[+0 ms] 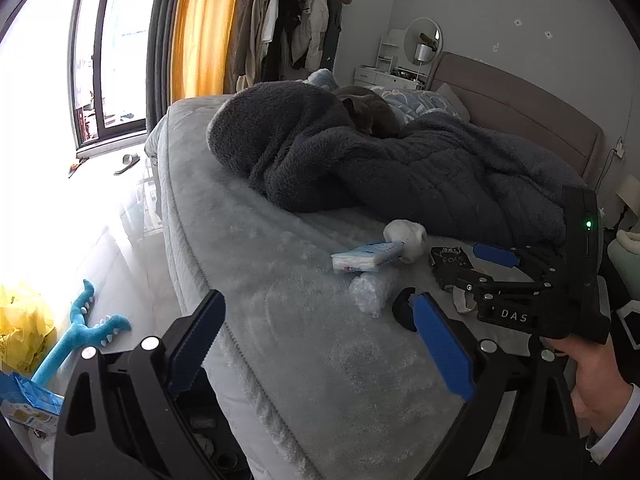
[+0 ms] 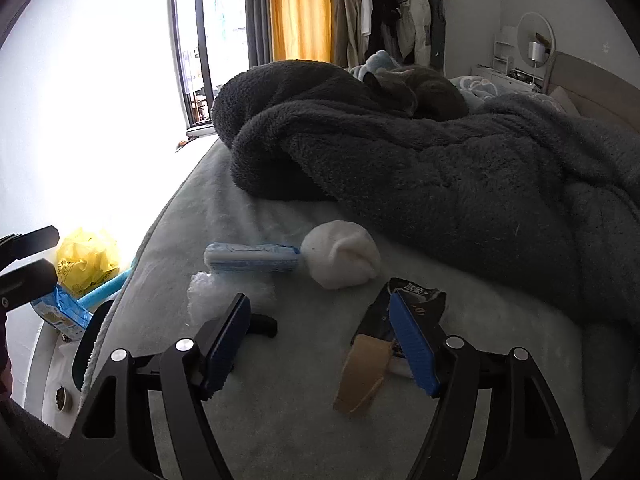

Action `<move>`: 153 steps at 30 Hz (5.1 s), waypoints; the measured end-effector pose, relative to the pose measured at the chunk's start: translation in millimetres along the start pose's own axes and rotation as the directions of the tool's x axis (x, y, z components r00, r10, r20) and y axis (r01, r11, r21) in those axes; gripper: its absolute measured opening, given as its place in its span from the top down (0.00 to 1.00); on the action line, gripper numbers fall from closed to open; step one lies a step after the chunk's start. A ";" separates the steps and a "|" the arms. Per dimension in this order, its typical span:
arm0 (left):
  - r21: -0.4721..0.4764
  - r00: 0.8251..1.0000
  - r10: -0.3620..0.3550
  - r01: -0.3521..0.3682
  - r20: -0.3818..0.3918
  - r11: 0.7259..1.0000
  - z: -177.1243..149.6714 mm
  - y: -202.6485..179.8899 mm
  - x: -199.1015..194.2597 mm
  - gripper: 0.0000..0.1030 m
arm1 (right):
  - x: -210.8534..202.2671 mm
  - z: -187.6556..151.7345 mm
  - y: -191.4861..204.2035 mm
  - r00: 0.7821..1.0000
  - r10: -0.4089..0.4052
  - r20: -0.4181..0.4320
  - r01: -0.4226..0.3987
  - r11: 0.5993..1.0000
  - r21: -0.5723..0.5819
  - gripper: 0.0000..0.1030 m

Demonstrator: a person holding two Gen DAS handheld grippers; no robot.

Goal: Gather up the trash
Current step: 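Grasp the brown tape roll with the right tool while the left tool approaches the black C-shaped piece, then grasp the black C-shaped rubber piece with the left tool, then carry the black piece and the tape roll over the teal bin, then open the left tool to drop the black piece while the right tool drops the tape roll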

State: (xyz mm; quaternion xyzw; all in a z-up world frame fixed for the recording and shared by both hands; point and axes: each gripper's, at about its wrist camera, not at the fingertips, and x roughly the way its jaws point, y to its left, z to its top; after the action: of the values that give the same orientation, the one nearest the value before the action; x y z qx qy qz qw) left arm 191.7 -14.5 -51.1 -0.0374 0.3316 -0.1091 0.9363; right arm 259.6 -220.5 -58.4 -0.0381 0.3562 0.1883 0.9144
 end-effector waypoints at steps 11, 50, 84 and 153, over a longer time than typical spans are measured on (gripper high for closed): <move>0.048 0.997 -0.048 0.052 -0.066 0.997 -9.1 -34.8 28.7 0.14 | 13.6 -12.4 -31.7 0.997 0.016 -0.071 -0.010 0.996 0.084 0.42; 0.016 0.982 -0.023 0.026 -0.186 1.000 -22.7 -83.3 115.1 0.49 | -39.2 -32.9 -92.1 0.991 0.129 0.018 -0.130 0.981 0.141 0.80; 0.067 0.971 -0.110 0.127 -0.212 0.990 -24.1 -100.3 109.0 0.82 | -45.2 -24.6 -85.7 0.988 0.150 0.028 -0.153 0.978 0.145 0.80; -0.197 0.801 0.052 -0.209 -0.596 0.958 -156.9 227.8 21.4 0.80 | 60.6 37.1 267.6 0.889 0.436 -0.142 -0.452 0.885 -0.113 0.80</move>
State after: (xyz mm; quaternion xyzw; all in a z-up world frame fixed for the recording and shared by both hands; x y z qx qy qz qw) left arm 150.0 202.7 -218.5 -0.0979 0.6162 -0.0071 0.7815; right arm 224.8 54.1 -53.9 -0.0316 0.3920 0.4152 0.8203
